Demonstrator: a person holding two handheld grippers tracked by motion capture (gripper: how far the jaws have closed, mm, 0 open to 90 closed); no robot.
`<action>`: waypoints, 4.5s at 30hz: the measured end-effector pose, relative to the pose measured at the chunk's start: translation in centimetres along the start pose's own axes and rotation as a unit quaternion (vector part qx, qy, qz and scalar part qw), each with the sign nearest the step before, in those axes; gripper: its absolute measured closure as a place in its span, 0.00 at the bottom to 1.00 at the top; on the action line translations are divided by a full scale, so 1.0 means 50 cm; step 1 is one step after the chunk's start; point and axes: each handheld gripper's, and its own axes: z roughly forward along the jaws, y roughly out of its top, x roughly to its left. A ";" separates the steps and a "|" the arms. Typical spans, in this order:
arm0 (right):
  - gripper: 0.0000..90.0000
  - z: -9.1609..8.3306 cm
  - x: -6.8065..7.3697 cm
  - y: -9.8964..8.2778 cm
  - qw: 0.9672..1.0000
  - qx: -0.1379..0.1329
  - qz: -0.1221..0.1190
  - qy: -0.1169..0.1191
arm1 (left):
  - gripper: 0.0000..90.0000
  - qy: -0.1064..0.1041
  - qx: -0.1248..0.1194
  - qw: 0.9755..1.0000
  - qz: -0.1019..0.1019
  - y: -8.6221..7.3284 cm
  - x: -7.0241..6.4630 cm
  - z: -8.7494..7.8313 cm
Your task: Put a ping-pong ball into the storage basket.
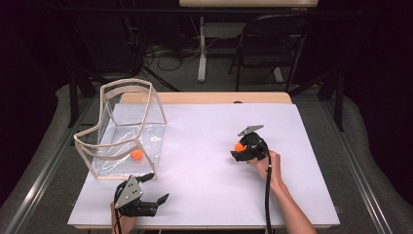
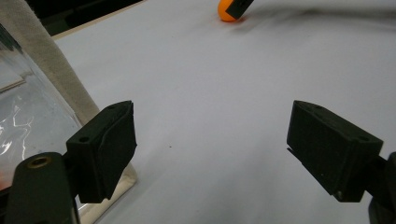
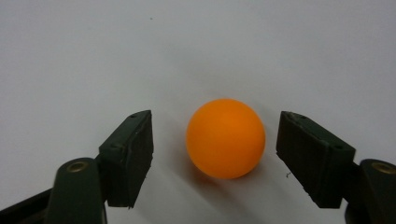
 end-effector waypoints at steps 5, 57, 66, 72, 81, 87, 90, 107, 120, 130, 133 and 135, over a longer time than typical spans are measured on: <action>0.36 -0.003 -0.002 -0.001 1.000 -0.006 0.005 0.000 | 0.17 -0.001 0.000 1.000 0.000 -0.001 0.001 -0.001; 0.56 -0.048 0.014 0.021 1.000 -0.006 -0.009 -0.027 | 0.17 0.000 0.001 1.000 -0.002 -0.002 0.002 -0.002; 0.56 -0.063 0.018 0.027 1.000 -0.012 -0.008 -0.026 | 0.17 0.000 -0.001 1.000 -0.002 -0.001 0.001 -0.003; 0.56 -0.073 0.020 0.031 0.999 -0.017 -0.009 -0.026 | 0.17 -0.002 -0.001 1.000 -0.002 -0.002 0.000 -0.001; 0.56 -0.081 0.029 0.036 0.999 -0.024 -0.017 -0.022 | 0.17 -0.002 -0.002 1.000 -0.001 -0.002 0.001 0.000; 0.56 -0.088 0.036 0.040 0.999 -0.028 -0.019 -0.020 | 0.18 -0.002 -0.002 1.000 -0.001 -0.002 0.000 0.000; 0.56 -0.091 0.039 0.042 0.999 -0.031 -0.021 -0.018 | 0.18 -0.001 -0.002 1.000 -0.001 -0.002 0.001 0.000; 0.56 -0.106 0.057 0.052 0.999 -0.042 -0.032 -0.014 | 0.18 -0.002 0.002 1.000 0.001 -0.001 0.000 -0.001; 0.56 -0.105 0.070 0.057 0.998 -0.045 -0.040 -0.007 | 0.17 -0.002 0.002 1.000 0.001 -0.001 -0.001 0.000; 0.56 -0.096 0.087 0.063 0.998 -0.043 -0.051 0.004 | 0.17 0.000 0.001 1.000 0.000 -0.001 -0.001 -0.001; 0.56 -0.091 0.093 0.065 0.998 -0.041 -0.056 0.007 | 0.18 -0.001 0.001 1.000 0.000 -0.001 -0.001 0.000; 0.56 -0.085 0.098 0.066 0.997 -0.037 -0.060 0.011 | 0.18 0.000 0.000 1.000 -0.003 -0.001 -0.001 0.001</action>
